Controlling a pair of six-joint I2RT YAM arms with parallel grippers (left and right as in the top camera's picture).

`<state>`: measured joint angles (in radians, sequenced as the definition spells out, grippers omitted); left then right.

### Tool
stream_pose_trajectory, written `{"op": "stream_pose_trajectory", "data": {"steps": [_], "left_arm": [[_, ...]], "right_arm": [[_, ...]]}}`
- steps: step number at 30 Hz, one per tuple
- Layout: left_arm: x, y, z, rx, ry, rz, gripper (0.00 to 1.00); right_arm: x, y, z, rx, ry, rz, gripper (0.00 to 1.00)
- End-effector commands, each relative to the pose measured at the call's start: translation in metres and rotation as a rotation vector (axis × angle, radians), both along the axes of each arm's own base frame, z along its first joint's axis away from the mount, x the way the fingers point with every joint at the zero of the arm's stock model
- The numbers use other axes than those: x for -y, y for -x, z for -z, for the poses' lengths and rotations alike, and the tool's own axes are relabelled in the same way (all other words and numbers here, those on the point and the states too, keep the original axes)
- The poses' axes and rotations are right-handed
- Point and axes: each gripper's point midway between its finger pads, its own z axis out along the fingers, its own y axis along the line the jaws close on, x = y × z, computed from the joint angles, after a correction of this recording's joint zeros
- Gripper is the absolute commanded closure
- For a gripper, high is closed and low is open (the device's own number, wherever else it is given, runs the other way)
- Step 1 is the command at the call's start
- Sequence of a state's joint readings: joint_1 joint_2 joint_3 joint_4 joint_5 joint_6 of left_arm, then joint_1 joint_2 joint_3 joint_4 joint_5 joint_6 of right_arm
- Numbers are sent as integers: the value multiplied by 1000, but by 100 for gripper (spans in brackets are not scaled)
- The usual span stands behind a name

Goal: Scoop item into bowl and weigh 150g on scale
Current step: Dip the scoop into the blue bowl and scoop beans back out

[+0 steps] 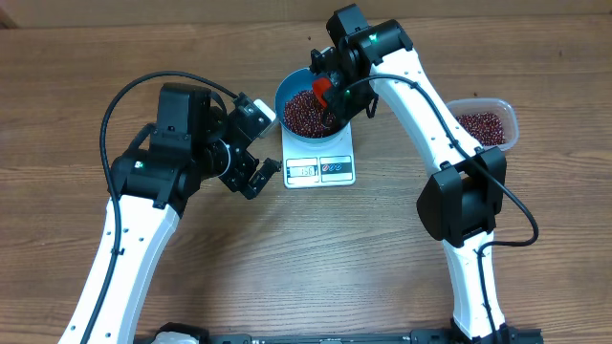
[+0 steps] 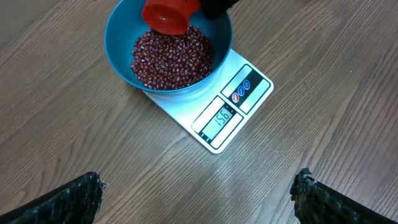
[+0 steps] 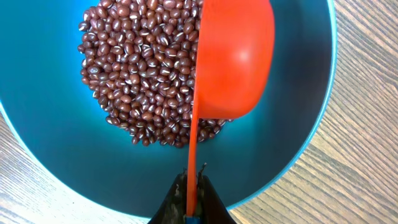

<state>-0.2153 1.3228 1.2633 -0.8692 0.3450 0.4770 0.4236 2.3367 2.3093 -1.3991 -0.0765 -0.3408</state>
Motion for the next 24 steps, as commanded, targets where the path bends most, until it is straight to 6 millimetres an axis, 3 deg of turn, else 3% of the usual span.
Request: {"op": "stream_pose_trajectory", "data": {"steps": [1,15,24], "left_arm": [[0,0,-11,21,21,-5,1],[0,0,-11,22,21,-5,1],[0,0,-11,21,21,-5,1]], "right_arm": [[-4,2,10,-16,13,-11,96],[-9,5,23,-43,18,-17,96],[-27,25,23,-104,-20,-59,96]]}}
